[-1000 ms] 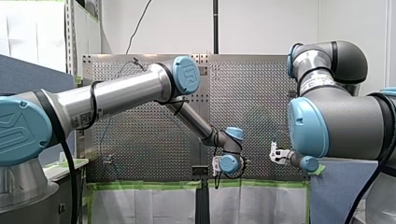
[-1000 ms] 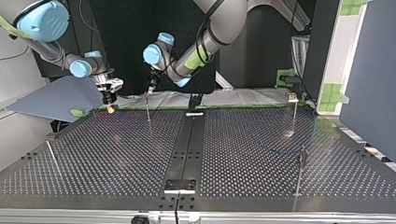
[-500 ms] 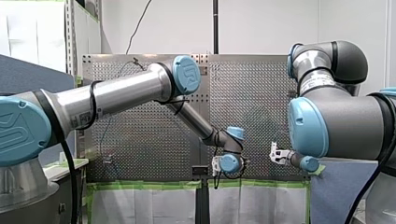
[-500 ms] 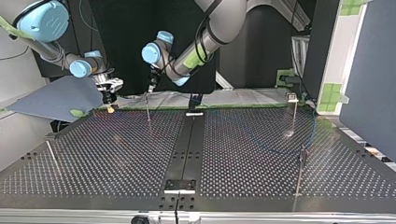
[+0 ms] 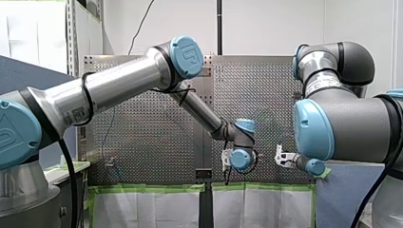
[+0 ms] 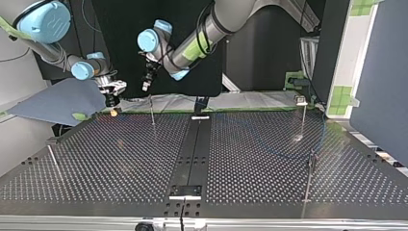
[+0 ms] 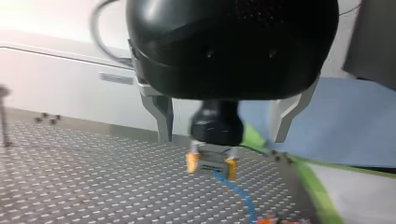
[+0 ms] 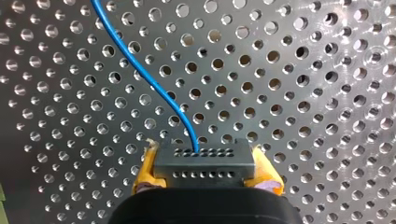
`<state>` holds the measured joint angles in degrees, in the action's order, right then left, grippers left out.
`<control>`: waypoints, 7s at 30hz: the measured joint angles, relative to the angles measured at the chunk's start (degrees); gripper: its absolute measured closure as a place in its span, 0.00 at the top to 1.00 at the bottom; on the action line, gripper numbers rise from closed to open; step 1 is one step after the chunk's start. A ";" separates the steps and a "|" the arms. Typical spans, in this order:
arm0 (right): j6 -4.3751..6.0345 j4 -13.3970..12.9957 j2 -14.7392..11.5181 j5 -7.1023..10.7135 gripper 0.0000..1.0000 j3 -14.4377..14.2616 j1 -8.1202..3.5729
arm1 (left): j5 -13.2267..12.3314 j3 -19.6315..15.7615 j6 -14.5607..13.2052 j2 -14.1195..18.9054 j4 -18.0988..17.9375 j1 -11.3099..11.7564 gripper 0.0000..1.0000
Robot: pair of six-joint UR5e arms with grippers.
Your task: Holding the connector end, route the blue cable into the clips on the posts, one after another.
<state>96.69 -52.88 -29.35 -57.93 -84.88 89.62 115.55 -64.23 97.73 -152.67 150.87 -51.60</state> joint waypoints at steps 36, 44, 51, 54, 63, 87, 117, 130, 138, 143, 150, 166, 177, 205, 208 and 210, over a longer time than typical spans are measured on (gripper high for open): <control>0.00 -0.04 0.15 0.05 0.00 0.01 0.24 | -1.72 -17.73 4.58 17.72 -2.00 10.30 1.00; 0.00 -0.04 0.20 0.42 0.00 0.00 0.24 | -1.69 -21.28 4.49 21.27 -1.89 10.11 1.00; 0.00 -0.04 0.28 0.44 0.00 0.00 0.25 | -1.62 -24.67 4.17 24.66 -1.96 10.09 1.00; 0.00 -0.04 0.29 0.44 0.00 0.00 0.30 | -1.61 -26.23 4.09 26.21 -2.14 10.09 1.00; 0.00 -0.04 0.29 0.44 0.00 0.01 0.32 | -1.61 -30.53 3.49 30.53 -2.77 10.42 1.00; 0.00 -0.03 0.33 0.53 0.00 0.01 0.45 | -1.68 -43.40 1.38 43.40 -1.06 10.43 1.00; -0.93 0.94 0.44 0.79 0.00 -0.03 0.88 | -1.70 -55.59 1.23 58.67 -0.92 10.36 1.00; -1.47 1.69 0.47 0.79 0.00 0.00 1.46 | -1.69 -55.63 1.23 61.04 -0.92 10.36 1.00; -1.49 1.72 0.47 0.79 0.00 0.01 1.47 | -1.70 -55.63 1.23 61.06 -0.92 10.36 1.00; -1.49 1.72 0.47 0.79 0.00 0.01 1.47 | -1.70 -55.63 1.23 61.07 -0.92 10.36 1.00; -1.49 1.72 0.47 0.79 0.00 0.01 1.47 | -1.70 -55.63 1.24 61.07 -0.92 10.36 1.00; -1.49 1.72 0.47 0.79 0.00 0.01 1.47 | -1.70 -55.63 1.24 61.07 -0.92 10.36 1.00; -1.49 1.71 0.47 0.79 0.00 0.01 1.47 | -1.70 -55.63 1.23 61.06 -0.92 10.36 1.00; -1.49 1.72 0.47 0.79 0.00 0.01 1.47 | -1.70 -55.63 1.24 61.06 -0.92 10.36 1.00; -1.49 1.72 0.47 0.79 0.00 0.01 1.47 | -1.70 -55.63 1.23 61.07 -0.92 10.36 1.00; -1.49 1.72 0.47 0.79 0.00 0.01 1.47 | -1.70 -55.63 1.24 61.07 -0.92 10.36 1.00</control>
<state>95.20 -51.16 -28.88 -57.14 -84.87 91.10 113.86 -119.86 98.96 -91.61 149.95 -41.24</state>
